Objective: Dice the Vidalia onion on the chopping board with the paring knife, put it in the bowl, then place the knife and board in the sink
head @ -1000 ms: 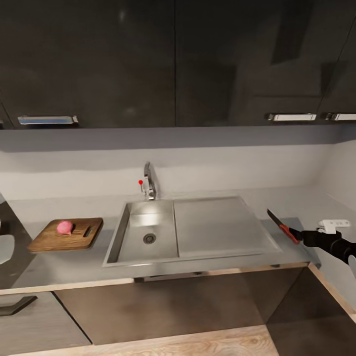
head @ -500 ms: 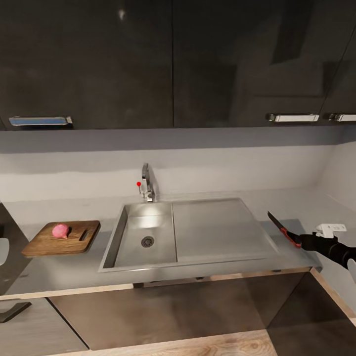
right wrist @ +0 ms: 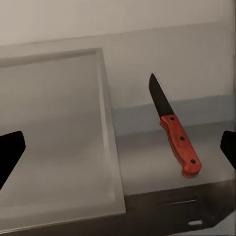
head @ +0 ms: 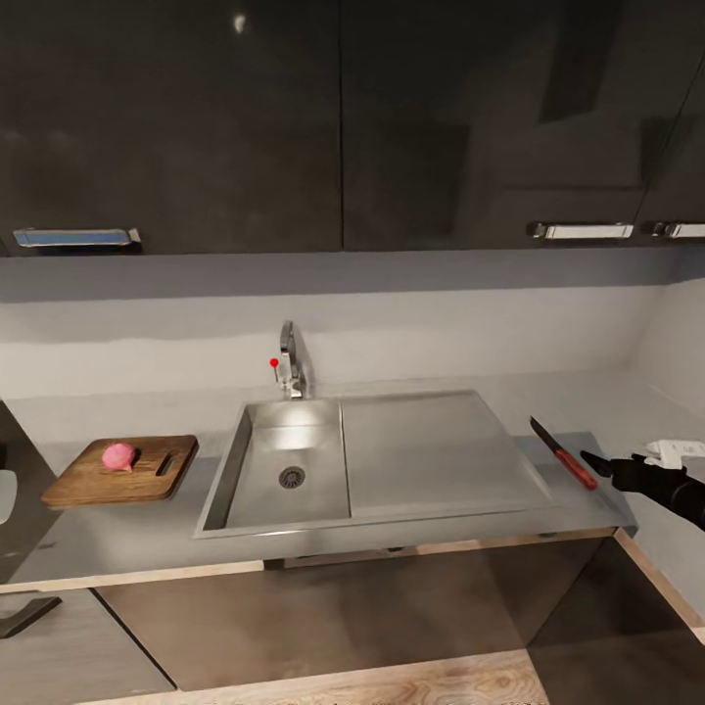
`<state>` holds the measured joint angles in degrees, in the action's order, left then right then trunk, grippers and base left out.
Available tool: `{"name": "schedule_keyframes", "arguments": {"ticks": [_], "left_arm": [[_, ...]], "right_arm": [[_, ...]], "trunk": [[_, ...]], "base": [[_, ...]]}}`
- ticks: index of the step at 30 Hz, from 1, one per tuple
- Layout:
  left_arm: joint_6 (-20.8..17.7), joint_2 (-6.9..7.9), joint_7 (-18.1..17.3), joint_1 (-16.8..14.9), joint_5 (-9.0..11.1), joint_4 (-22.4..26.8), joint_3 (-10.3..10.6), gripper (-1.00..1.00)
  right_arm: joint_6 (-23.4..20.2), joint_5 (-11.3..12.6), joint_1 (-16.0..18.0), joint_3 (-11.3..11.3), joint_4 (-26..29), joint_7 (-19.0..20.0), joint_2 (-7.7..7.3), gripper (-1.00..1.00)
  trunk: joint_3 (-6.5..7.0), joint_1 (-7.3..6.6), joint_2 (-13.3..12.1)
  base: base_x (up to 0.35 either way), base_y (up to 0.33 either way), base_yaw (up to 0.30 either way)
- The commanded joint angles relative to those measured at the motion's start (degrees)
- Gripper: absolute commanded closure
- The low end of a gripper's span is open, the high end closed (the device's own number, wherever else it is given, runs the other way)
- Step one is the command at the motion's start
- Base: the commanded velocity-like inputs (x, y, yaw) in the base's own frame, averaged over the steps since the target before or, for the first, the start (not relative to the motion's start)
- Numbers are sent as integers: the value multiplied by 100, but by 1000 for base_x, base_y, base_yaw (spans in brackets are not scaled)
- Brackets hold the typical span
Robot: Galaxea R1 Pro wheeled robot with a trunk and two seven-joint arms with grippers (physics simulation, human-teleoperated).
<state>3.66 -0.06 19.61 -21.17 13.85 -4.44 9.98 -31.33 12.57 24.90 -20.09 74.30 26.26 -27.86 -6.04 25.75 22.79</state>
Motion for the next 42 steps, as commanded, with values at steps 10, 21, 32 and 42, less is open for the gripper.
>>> {"name": "schedule_keyframes", "arguments": {"ticks": [10, 21, 32, 42], "left_arm": [[33, -4, -1, -10, 56, -22, 48, -100], [38, -3, -10, -10, 56, -22, 48, -100], [17, -3, -14, -10, 56, -26, 48, -100], [-1191, -274, -96, 109, 56, -39, 50, -100]], "right_arm": [[-40, 35, 9, -52, -86, 7, 0, -100], [-20, 21, 7, -46, -100, -14, 0, -100], [-13, 6, 7, -17, -147, -14, 25, -100], [-7, -39, 8, -5, -557, -24, 41, -100]], "trunk": [[-99, 3, 13], [-192, 3, 13], [-204, 3, 13], [-204, 3, 13]], "base": [[0, 0, -71], [152, 0, -61], [143, 0, -3], [2, 0, 0]]}}
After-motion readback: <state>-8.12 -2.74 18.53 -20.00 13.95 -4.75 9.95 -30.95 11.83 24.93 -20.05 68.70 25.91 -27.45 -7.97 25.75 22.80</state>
